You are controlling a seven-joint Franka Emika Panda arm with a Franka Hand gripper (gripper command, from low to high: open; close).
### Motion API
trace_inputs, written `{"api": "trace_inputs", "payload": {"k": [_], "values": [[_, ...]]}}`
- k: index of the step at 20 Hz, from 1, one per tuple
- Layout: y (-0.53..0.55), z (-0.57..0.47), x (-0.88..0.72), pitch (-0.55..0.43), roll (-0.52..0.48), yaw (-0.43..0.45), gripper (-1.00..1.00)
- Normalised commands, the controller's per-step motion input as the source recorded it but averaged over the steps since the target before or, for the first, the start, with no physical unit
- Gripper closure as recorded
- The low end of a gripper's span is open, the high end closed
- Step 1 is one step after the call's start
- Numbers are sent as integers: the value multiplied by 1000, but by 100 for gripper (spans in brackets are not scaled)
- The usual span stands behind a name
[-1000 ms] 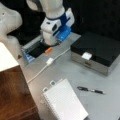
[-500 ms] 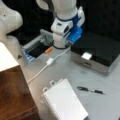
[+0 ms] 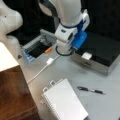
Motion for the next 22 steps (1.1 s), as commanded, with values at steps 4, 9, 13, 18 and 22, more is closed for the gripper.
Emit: {"api": "trace_inputs", "payload": {"k": [4, 9, 13, 18, 22], "values": [[-10, -253, 286, 39, 471, -35, -100], [-88, -256, 209, -29, 406, -16, -100], [-61, -217, 153, -41, 316, -55, -100], [69, -247, 154, -50, 297, -133, -100], [107, -218, 121, -64, 310, -134, -100]]}}
